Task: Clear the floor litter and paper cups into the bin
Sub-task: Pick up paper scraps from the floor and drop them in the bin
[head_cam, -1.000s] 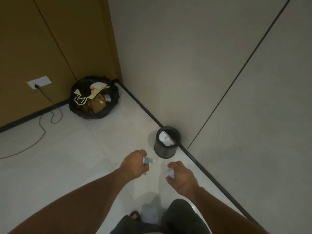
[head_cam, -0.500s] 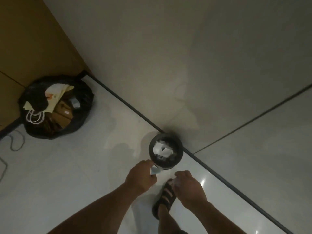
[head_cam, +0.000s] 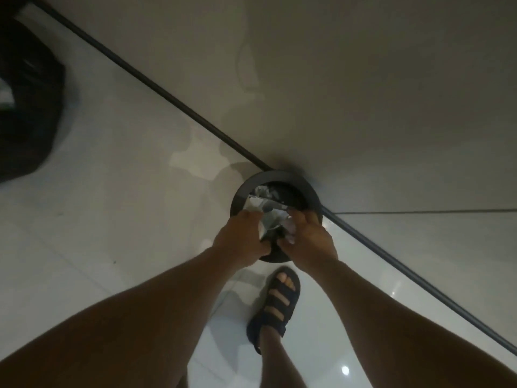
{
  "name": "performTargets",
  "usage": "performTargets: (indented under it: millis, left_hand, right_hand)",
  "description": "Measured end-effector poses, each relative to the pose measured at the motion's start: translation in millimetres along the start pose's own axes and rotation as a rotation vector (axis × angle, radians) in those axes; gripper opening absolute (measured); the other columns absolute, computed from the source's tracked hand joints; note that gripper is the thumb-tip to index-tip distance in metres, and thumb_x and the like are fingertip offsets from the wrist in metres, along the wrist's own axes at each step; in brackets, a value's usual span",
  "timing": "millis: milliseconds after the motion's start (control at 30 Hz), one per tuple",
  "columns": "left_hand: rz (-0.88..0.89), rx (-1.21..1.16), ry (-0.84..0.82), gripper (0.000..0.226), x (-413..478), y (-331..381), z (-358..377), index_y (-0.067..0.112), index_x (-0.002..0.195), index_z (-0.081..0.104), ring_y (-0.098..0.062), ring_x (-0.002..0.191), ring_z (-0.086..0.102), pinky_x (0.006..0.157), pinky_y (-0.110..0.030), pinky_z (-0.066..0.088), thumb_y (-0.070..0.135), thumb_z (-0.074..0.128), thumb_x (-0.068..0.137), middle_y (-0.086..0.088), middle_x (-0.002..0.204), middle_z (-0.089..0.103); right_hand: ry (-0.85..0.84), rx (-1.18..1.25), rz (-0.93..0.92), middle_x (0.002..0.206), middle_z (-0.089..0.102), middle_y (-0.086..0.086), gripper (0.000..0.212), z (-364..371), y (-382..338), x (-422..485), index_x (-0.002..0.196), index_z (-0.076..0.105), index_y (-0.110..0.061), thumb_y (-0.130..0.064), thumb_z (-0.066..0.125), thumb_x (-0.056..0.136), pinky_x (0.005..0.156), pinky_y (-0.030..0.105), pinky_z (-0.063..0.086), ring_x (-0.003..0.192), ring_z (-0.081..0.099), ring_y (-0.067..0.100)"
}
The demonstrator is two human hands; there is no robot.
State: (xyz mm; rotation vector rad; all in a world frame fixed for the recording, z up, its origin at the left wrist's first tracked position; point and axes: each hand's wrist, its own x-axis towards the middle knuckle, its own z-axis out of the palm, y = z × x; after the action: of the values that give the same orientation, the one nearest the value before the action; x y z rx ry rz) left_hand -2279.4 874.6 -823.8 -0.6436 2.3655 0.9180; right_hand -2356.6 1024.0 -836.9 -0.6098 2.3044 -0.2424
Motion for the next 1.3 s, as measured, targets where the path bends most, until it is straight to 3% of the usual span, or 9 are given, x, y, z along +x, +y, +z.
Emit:
performTargets:
  millis: [100,267,533,767,1033,1300]
  left_hand:
    - [-0.021,0.004,-0.056,0.061,-15,-15,-2,0.02,0.13,0.045,-0.022,0.113,0.052,0.079,-0.025,0.039,0.042,0.068,0.078,-0.003,0.127,0.049]
    - [-0.032,0.046,-0.153,0.073,-58,-16,-43,0.021,0.146,0.027,-0.023,0.134,0.035,0.102,-0.034,0.036,0.046,0.06,0.085,-0.002,0.147,0.032]
    - [0.177,0.143,-0.173,0.072,-160,49,-145,0.021,0.146,0.026,-0.024,0.13,0.038,0.102,-0.035,0.039,0.045,0.058,0.086,-0.004,0.145,0.036]
    - [0.39,0.364,-0.227,0.075,-256,117,-185,0.021,0.147,0.024,-0.024,0.135,0.034,0.105,-0.036,0.036,0.048,0.058,0.086,-0.003,0.15,0.03]
    - [0.64,0.637,-0.318,0.075,-343,217,-149,0.023,0.146,0.026,-0.025,0.133,0.032,0.104,-0.041,0.037,0.052,0.056,0.083,-0.003,0.148,0.031]
    - [0.924,0.845,-0.399,0.078,-460,342,-25,0.02,0.148,0.023,-0.025,0.135,0.028,0.109,-0.04,0.032,0.053,0.055,0.085,-0.004,0.15,0.029]
  right_hand:
    - [0.034,0.103,0.068,0.154,0.022,0.002,0.082,10,-5,-7,0.148,0.018,-0.034,-0.054,0.065,0.084,0.108,0.042,0.042,0.136,0.036,0.03]
    - [0.123,0.187,0.157,0.156,0.024,0.001,0.083,-5,-20,-65,0.149,0.023,-0.035,-0.061,0.064,0.082,0.107,0.043,0.04,0.142,0.028,0.029]
    - [0.172,0.305,0.406,0.159,0.02,-0.005,0.077,-75,-81,-208,0.149,0.023,-0.036,-0.062,0.058,0.086,0.11,0.04,0.036,0.145,0.022,0.021]
    - [0.257,0.36,0.464,0.161,0.014,-0.005,0.079,-130,-134,-348,0.152,0.02,-0.035,-0.061,0.056,0.087,0.113,0.041,0.033,0.147,0.017,0.02]
    - [0.43,0.455,0.639,0.159,0.019,-0.002,0.075,-123,-100,-502,0.152,0.021,-0.031,-0.057,0.053,0.09,0.112,0.04,0.035,0.145,0.018,0.019]
    - [0.591,0.592,0.894,0.159,0.016,-0.001,0.077,-64,-19,-674,0.153,0.019,-0.03,-0.056,0.053,0.089,0.111,0.042,0.035,0.145,0.016,0.022]
